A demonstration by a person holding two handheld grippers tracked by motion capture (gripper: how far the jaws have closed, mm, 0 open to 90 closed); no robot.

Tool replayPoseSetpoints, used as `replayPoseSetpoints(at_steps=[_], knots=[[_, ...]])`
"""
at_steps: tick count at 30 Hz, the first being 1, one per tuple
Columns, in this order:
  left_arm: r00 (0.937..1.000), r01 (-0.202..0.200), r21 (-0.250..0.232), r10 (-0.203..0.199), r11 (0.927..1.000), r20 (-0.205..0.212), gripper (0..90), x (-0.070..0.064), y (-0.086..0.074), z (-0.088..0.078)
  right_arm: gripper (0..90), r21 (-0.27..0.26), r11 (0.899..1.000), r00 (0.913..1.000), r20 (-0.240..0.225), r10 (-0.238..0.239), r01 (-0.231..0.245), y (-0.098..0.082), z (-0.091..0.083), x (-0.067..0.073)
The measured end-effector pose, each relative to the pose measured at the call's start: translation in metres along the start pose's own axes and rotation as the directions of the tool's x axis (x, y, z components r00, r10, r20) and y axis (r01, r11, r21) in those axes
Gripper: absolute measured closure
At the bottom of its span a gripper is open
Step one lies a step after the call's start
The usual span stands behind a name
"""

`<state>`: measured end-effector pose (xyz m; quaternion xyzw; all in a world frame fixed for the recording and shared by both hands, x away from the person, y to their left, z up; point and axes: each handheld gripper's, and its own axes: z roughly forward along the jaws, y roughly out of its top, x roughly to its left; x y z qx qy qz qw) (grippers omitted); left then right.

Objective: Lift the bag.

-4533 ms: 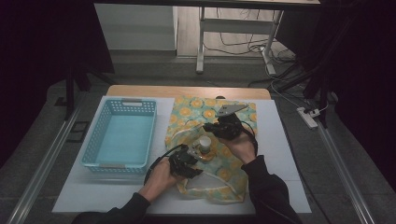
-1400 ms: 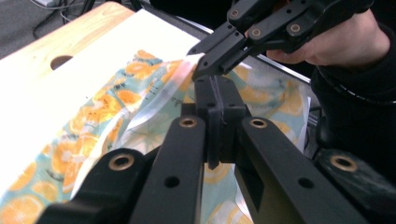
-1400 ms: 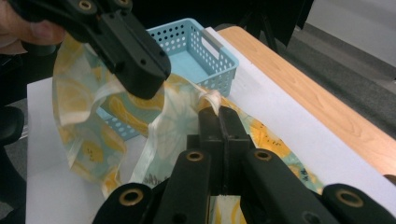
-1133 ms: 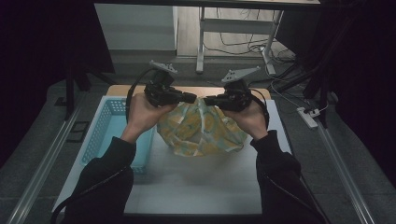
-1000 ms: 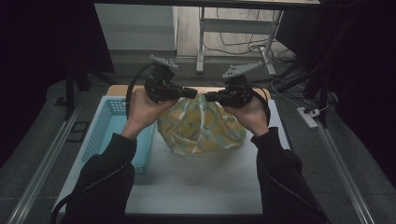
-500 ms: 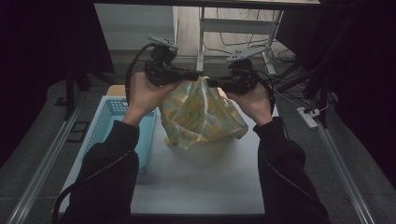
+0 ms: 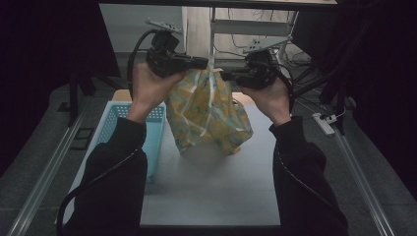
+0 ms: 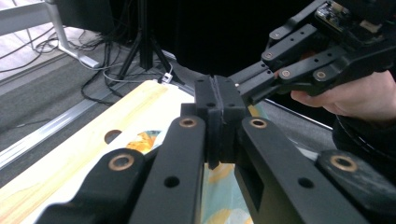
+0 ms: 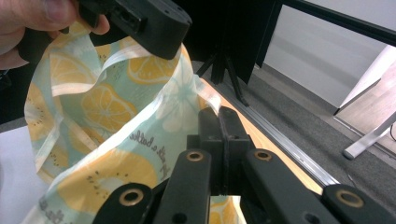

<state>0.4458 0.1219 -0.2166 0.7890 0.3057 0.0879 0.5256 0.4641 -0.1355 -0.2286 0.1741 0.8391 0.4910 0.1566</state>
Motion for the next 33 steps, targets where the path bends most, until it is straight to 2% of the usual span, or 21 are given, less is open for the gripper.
replayPoseSetpoints(at_steps=[8,15,21,28,33], knots=[[0.9996,0.006,0.010,-0.006,0.9999,-0.028,90.0,0.008,-0.003,0.011,90.0,0.020,1.000,0.9998,0.019,0.010,-0.011,-0.004,0.009,-0.005],[0.9993,0.004,0.026,-0.003,0.9997,-0.036,90.0,0.016,-0.007,0.024,90.0,0.043,0.999,0.9988,0.045,0.020,-0.022,-0.013,0.020,-0.012],[0.9987,0.012,0.043,-0.010,0.9990,-0.049,89.8,0.023,-0.011,0.031,90.0,0.053,0.998,0.9984,0.049,0.029,-0.031,-0.019,0.028,-0.016],[0.9986,-0.001,0.048,0.003,0.9989,-0.052,88.7,0.025,-0.016,0.036,87.4,0.056,0.997,0.9981,0.045,0.042,-0.045,-0.025,0.033,-0.019],[0.9992,-0.006,0.047,0.008,0.9989,-0.039,80.2,0.025,-0.020,0.037,82.5,0.041,0.997,0.9976,0.040,0.056,-0.058,-0.027,0.030,-0.019]])
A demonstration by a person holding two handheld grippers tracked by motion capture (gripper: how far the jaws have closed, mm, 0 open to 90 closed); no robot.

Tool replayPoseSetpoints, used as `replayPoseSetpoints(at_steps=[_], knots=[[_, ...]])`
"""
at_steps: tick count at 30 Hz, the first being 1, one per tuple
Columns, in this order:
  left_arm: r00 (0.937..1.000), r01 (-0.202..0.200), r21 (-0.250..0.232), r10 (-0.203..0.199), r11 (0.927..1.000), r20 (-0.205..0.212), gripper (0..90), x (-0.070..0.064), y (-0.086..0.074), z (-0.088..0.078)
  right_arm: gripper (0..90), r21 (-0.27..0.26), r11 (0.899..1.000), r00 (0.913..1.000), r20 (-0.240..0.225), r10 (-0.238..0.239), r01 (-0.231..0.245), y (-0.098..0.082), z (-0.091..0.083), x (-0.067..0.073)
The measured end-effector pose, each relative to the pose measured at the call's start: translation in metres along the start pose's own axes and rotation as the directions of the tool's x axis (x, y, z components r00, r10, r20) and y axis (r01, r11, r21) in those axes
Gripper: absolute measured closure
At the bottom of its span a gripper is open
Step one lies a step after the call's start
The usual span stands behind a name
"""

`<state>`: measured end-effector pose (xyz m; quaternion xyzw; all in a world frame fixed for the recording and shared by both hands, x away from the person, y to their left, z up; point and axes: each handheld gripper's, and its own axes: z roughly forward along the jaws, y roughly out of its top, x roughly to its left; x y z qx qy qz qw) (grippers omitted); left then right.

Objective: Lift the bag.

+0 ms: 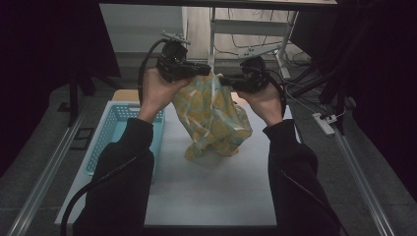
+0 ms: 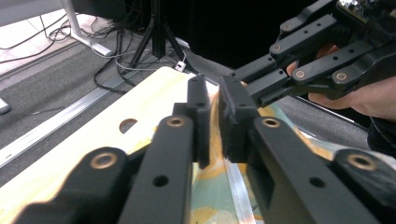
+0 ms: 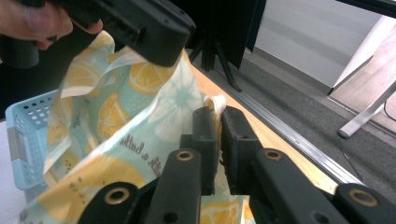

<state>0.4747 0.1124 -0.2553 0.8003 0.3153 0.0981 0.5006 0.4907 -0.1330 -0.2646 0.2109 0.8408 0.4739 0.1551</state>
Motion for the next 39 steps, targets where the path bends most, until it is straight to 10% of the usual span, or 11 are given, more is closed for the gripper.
replayPoseSetpoints(at_steps=[20,39], knots=[[0.9979,-0.055,-0.037,0.056,0.9978,0.032,27.1,-0.001,-0.021,-0.008,47.6,-0.006,0.999,0.9988,-0.034,0.036,-0.036,-0.008,-0.004,0.002],[0.9980,-0.063,0.025,0.063,0.9977,0.000,8.3,-0.007,-0.065,-0.020,24.5,-0.029,0.998,0.9974,-0.050,0.052,-0.054,-0.024,-0.017,0.014]])
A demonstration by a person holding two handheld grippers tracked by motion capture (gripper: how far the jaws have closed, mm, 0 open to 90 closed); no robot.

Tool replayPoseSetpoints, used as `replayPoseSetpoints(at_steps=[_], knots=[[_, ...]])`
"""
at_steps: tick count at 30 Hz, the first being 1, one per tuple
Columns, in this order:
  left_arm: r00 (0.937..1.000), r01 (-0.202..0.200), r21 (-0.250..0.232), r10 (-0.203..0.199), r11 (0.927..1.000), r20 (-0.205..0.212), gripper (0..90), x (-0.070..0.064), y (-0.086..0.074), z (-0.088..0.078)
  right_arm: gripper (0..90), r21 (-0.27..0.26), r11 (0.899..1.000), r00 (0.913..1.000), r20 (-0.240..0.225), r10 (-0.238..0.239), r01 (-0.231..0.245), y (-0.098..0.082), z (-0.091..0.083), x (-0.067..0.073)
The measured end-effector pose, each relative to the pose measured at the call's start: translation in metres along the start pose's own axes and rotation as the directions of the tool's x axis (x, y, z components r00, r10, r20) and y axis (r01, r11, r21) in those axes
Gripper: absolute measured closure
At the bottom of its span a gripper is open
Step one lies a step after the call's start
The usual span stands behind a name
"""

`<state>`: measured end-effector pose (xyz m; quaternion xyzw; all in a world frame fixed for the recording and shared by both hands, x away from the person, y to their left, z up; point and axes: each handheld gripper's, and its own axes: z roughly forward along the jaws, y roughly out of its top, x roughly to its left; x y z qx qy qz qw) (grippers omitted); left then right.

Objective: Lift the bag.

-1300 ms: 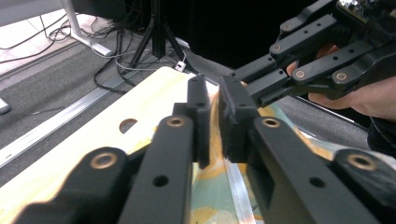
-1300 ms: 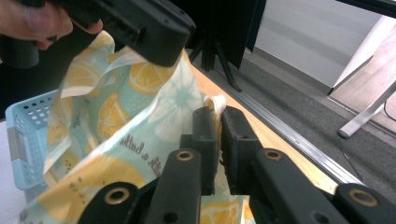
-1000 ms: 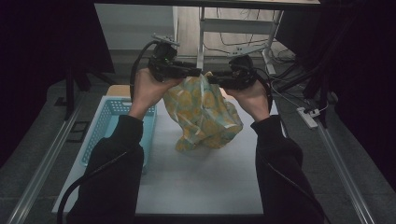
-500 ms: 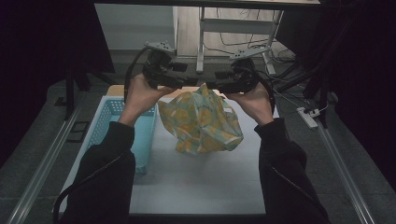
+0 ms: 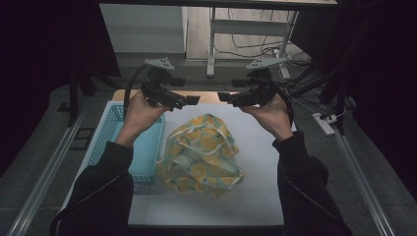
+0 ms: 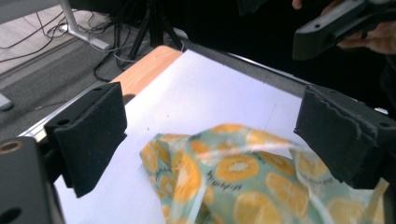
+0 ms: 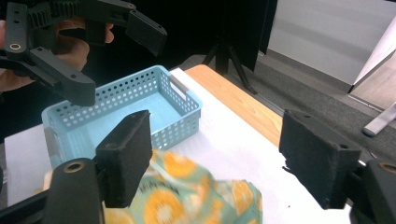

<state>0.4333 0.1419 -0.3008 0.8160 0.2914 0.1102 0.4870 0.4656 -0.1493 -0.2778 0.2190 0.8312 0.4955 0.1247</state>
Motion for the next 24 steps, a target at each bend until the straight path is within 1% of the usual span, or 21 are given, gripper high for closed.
replayPoseSetpoints(at_steps=[5,8,10,14,16,24], knots=[[1.0000,0.002,0.009,-0.002,1.0000,-0.006,5.6,-0.002,-0.014,0.000,19.1,0.005,1.000,1.0000,0.001,-0.005,0.005,-0.009,0.002,0.005],[1.0000,0.003,0.004,-0.003,1.0000,-0.005,4.2,-0.003,-0.022,-0.001,15.5,0.014,1.000,1.0000,0.002,-0.008,0.008,-0.015,0.004,0.009],[0.9999,-0.005,0.001,0.005,1.0000,-0.016,3.0,-0.003,-0.028,-0.001,13.3,0.012,1.000,1.0000,0.000,-0.008,0.008,-0.019,0.005,0.011],[0.9998,-0.004,-0.002,0.004,1.0000,-0.019,0.3,-0.004,-0.040,-0.003,10.8,0.013,1.000,0.9999,0.001,-0.012,0.012,-0.028,0.006,0.015],[0.9998,0.002,0.000,-0.002,1.0000,-0.017,0.0,-0.004,-0.046,-0.004,10.6,0.020,1.000,0.9998,0.003,-0.018,0.018,-0.032,0.007,0.016],[0.9993,0.023,0.002,-0.023,0.9997,-0.029,0.0,-0.003,-0.071,-0.012,8.4,0.005,1.000,0.9999,-0.012,-0.013,0.013,-0.050,0.007,0.020]])
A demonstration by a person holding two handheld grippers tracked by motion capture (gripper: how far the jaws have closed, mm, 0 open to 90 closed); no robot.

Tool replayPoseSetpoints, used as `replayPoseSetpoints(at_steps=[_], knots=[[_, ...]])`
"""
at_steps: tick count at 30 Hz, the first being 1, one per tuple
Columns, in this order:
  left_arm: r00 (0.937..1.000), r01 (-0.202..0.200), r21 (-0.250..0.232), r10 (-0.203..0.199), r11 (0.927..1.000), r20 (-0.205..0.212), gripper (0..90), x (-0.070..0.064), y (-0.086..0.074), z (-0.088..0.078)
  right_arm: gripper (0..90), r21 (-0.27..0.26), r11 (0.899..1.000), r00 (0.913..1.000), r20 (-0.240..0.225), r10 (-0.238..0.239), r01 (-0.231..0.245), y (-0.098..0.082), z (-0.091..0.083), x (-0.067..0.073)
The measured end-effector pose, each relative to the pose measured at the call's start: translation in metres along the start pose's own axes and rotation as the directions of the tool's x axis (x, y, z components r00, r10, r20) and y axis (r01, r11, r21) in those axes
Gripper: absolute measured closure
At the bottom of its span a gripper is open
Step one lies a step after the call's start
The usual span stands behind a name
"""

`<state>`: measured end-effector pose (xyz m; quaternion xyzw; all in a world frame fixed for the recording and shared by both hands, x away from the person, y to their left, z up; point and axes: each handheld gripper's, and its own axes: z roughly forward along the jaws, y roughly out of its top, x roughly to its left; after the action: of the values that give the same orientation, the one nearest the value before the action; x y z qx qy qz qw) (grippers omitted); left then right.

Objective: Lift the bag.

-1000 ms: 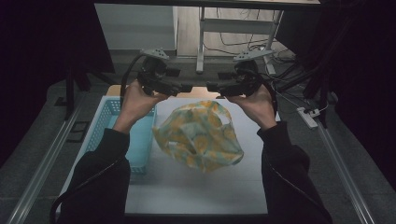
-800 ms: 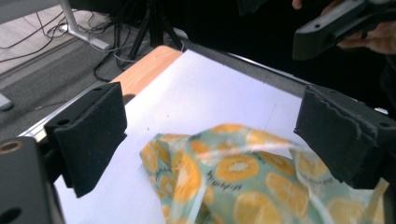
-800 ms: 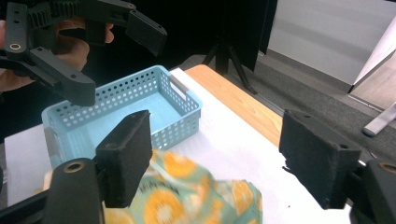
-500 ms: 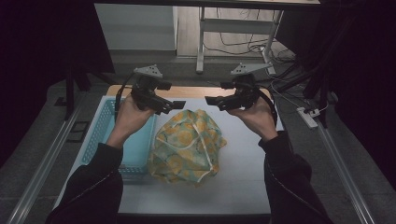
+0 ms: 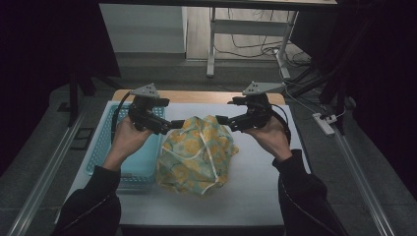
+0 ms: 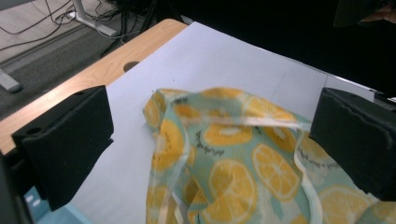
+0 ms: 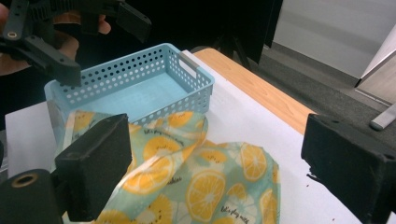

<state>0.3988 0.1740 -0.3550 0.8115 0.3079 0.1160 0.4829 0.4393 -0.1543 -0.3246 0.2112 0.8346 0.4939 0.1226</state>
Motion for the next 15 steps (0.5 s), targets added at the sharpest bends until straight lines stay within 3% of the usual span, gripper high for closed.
replayPoseSetpoints(at_steps=[15], knots=[[0.9988,0.042,0.001,-0.042,0.9991,-0.025,0.0,-0.001,-0.035,-0.013,5.8,-0.004,1.000,0.9998,-0.012,0.019,-0.019,-0.035,0.002,0.007]])
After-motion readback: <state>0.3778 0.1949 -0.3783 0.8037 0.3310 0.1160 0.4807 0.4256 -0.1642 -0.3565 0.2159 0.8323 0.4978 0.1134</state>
